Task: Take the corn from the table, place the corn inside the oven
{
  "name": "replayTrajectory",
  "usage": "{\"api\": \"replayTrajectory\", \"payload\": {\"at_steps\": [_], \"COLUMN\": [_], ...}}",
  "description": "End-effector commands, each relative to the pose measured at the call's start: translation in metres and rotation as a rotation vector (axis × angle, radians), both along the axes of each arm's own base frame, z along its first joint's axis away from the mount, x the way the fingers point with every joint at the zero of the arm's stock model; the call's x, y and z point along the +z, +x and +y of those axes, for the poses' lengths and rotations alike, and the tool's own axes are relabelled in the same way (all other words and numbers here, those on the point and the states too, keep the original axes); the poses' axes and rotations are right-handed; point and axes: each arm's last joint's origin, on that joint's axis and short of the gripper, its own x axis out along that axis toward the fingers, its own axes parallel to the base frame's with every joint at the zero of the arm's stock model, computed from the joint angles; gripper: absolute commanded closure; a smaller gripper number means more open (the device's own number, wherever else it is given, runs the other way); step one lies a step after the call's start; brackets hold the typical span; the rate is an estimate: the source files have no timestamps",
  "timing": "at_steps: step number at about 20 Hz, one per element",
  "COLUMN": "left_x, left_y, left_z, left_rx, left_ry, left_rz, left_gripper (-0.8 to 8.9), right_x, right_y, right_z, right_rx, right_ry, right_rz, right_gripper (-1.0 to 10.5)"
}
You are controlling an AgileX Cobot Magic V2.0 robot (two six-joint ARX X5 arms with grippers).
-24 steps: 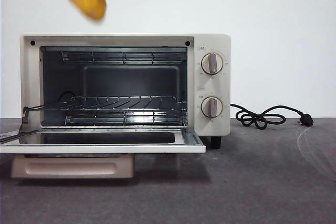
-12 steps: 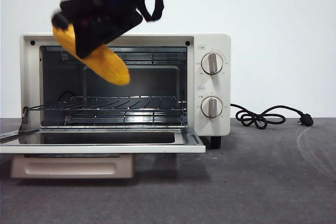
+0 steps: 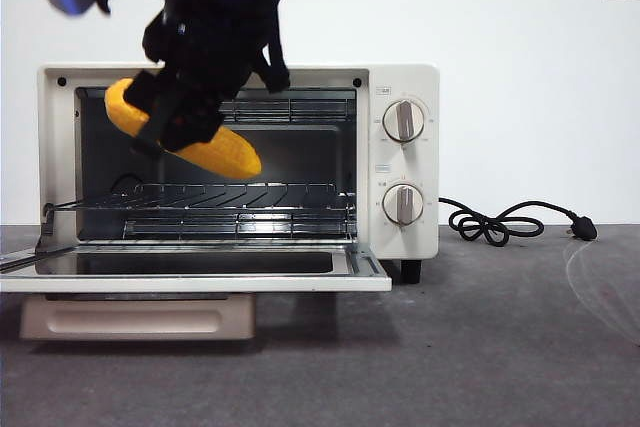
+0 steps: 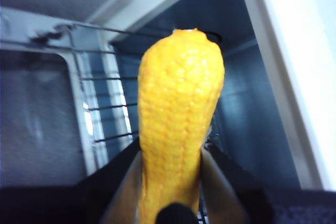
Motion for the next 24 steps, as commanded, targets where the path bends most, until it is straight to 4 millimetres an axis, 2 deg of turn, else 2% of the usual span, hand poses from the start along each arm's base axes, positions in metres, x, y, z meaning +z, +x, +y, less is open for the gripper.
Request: {"api": "replayTrajectory", "payload": {"at_steps": [1,10,13,15,24], "left_x": [0.002,0.002,0.002,0.002,0.002], "left_y": [-0.001,-0.001,-0.001,-0.001,-0.001], "left_z": [0.002,0.002,0.002,0.002,0.002], "left_rx": [0.01,0.01,0.01,0.01,0.01], "left_ry": [0.002,0.002,0.003,0.004,0.004], "left_rz": [-0.016,-0.015,-0.014,-0.014,-0.014], "left_gripper": [8.19,8.19,8.19,8.19,8.19], "right_x": [-0.008,-0.028,-0.028,-0.028,-0.027], "right_y": [0.006,0.017,0.017,0.017,0.014], "right_z": [0.003,0.005,0.006,0.006,0.007], "right_rx": [-0.004,-0.052,-0.044,-0.044,-0.089], "right_ry": [-0.071,-0.16,-0.152,-0.15,-0.139], "right_rz": [-0.058,-0.106,-0.105,-0.104,-0.114], "right_gripper": [9.6,9.3,7.3,6.4,6.2]}}
